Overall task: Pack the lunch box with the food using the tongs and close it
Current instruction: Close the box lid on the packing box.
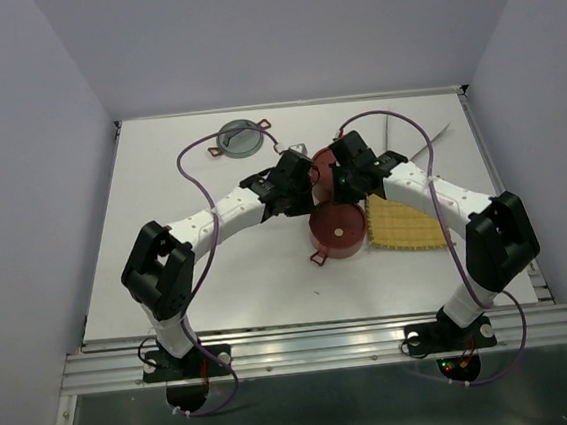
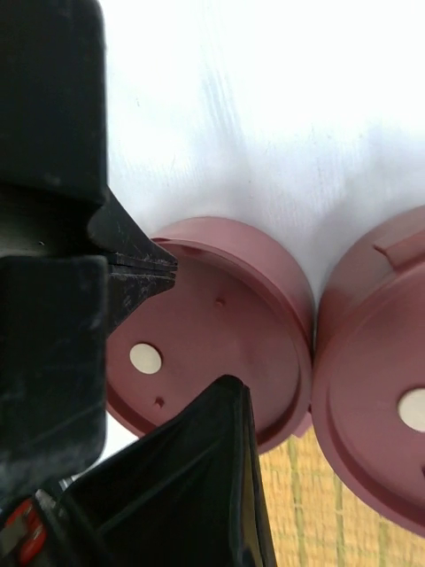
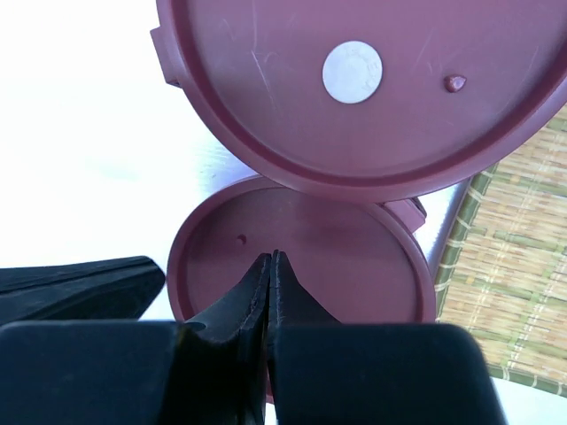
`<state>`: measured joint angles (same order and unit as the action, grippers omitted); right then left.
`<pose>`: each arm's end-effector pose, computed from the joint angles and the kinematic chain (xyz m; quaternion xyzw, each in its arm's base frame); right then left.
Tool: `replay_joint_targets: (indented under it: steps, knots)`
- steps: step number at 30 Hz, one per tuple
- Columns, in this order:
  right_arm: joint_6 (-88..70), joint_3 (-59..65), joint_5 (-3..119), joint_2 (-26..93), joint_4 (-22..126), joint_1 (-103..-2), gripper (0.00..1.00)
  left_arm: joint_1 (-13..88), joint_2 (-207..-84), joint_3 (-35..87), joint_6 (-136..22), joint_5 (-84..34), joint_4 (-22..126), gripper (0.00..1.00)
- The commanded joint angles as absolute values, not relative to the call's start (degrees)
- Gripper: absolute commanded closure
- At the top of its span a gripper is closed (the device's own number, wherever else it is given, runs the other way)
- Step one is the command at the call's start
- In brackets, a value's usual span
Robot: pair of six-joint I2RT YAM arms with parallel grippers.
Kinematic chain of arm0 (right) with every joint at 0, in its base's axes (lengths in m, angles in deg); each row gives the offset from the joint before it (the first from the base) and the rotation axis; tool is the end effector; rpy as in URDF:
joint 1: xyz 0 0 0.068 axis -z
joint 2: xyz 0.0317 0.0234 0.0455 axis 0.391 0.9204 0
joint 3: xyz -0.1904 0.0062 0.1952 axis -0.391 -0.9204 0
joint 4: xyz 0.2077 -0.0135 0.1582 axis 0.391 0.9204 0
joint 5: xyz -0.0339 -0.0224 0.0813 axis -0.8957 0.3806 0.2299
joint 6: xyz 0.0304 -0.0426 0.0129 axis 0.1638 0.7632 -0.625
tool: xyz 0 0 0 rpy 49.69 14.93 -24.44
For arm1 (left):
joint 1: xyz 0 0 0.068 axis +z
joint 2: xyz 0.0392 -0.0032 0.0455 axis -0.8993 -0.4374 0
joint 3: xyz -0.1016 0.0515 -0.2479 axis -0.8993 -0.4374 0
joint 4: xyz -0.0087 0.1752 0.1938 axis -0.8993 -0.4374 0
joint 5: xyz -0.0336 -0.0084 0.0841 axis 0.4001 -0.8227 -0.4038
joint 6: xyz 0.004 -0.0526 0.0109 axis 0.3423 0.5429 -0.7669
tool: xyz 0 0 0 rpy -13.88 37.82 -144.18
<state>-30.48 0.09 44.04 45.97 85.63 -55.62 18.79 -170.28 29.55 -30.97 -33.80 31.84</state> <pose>0.2971 0.1856 0.2567 -0.0196 0.9518 0.1101 0.2855 0.2788 -0.2809 0.2509 0.0617 0.9139 -0.2599 0.3056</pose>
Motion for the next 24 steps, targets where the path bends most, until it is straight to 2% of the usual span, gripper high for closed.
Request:
replay_joint_targets:
  steps: [1, 10, 24]
  knots:
    - [-31.14, 0.78, 42.74, 47.4, 84.32, -55.89, 0.99, 18.71, -167.72, 31.75, -31.98, -35.68, 30.59, 1.0]
    - [-31.41, -3.44, 45.47, 51.71, 81.06, -57.03, 0.99, 19.85, -164.73, 28.76, -31.19, -37.69, 30.06, 1.0]
    - [-30.53, 7.63, 42.31, 47.49, 87.21, -60.72, 0.99, 28.37, -153.67, 21.73, -32.24, -39.28, 28.22, 1.0]
